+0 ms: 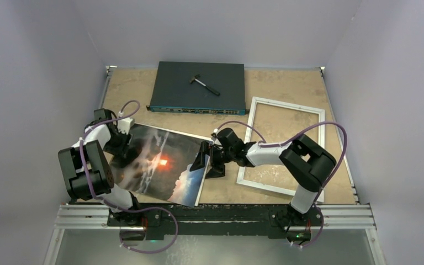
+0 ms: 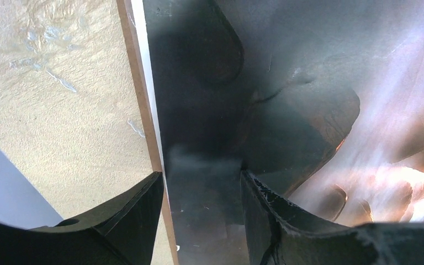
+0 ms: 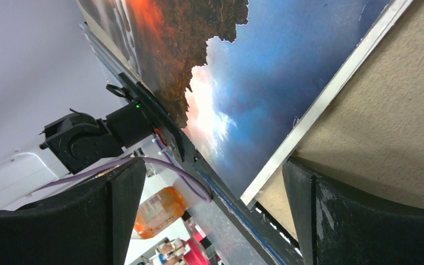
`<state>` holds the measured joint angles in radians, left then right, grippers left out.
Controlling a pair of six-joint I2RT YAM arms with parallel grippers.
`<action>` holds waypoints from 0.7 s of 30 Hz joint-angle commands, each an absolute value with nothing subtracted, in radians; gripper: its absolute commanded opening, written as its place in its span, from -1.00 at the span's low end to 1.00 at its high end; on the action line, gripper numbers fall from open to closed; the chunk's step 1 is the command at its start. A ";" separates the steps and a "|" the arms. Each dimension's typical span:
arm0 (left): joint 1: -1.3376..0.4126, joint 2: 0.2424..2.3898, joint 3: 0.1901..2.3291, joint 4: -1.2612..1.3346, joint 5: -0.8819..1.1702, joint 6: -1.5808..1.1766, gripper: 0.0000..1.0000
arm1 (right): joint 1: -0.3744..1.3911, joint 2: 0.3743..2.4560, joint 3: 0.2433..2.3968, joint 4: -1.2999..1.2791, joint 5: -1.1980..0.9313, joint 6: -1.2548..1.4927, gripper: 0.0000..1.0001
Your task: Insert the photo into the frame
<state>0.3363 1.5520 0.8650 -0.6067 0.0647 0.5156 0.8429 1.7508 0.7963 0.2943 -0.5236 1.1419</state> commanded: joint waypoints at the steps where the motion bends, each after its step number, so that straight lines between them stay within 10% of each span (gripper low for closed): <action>1: 0.297 1.575 0.812 -0.602 0.138 0.490 -0.01 | 0.830 1.699 0.792 0.299 -0.524 1.154 0.90; 21: 0.250 1.587 0.813 -0.589 0.126 0.468 -0.02 | 0.822 1.653 0.795 0.489 -0.581 1.135 0.87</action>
<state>0.2996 1.5444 0.8566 -0.5941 0.0307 0.5076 0.8242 1.7267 0.7929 0.3119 -0.5453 1.1435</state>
